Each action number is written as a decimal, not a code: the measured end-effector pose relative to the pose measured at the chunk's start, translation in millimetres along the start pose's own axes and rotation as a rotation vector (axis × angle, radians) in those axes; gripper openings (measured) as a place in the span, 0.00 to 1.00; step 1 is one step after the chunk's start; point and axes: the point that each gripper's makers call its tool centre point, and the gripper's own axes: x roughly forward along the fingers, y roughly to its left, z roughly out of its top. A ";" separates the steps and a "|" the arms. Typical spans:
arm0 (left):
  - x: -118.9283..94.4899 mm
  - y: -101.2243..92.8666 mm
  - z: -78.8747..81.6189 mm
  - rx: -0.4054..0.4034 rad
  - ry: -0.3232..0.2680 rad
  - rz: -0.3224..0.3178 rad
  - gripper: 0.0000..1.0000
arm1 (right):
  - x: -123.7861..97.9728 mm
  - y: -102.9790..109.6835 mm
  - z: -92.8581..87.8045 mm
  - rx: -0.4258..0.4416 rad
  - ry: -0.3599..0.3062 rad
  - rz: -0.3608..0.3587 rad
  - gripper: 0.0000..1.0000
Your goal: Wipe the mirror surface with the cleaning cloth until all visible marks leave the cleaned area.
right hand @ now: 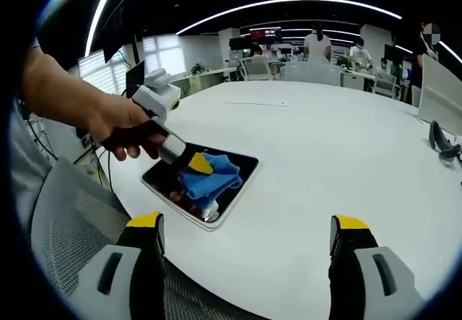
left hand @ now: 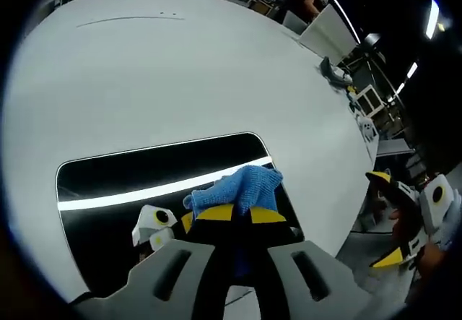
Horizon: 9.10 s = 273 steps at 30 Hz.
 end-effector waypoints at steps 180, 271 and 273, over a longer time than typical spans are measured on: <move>4.4 51.5 55.6 -0.085 0.019 0.006 0.04 | 1.9 -2.5 -3.9 0.044 0.018 0.008 0.92; -53.6 55.0 -28.5 -0.090 -0.098 0.123 0.03 | 1.1 -1.6 -7.9 0.023 0.036 0.010 0.90; -55.5 54.1 -31.0 -0.102 -0.100 0.119 0.03 | 1.4 -2.5 -8.0 0.021 0.034 0.008 0.90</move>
